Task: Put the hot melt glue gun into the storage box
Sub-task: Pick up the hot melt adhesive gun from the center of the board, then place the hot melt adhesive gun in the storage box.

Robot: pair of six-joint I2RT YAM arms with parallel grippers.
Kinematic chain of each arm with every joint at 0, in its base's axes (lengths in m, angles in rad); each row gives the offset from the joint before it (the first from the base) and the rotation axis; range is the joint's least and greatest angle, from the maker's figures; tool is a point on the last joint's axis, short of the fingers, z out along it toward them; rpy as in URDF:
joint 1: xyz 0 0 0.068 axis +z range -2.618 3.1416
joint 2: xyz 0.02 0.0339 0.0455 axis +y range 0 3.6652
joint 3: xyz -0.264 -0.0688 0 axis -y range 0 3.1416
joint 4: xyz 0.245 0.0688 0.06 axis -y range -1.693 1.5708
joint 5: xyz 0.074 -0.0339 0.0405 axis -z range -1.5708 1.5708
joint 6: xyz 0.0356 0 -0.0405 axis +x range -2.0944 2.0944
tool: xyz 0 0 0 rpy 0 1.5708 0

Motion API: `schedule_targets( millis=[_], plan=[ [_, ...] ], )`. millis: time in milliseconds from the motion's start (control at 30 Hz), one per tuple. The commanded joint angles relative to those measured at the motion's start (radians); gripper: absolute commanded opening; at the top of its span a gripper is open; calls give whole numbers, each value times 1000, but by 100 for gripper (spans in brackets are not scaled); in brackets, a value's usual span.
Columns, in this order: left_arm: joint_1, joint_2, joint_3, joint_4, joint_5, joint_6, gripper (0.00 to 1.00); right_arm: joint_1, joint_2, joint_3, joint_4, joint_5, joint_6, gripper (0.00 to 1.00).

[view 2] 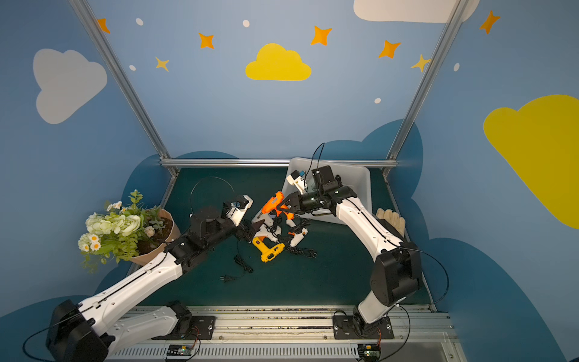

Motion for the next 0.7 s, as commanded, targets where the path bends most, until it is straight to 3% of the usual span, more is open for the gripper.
schedule_targets(
  millis=[0, 333, 533, 667],
  plan=[
    [2, -79, -21, 47, -57, -93, 100, -72, 32, 59, 27, 26, 45, 0],
    [4, -206, -96, -106, -187, -284, 100, -240, 248, 318, 21, 216, 46, 0],
    [4, -224, -134, -156, -246, -355, 100, -270, 444, 536, -105, 329, 2, 0],
    [5, -222, -141, -202, -309, -405, 100, -266, 555, 647, -165, 322, -25, 0]
  ],
)
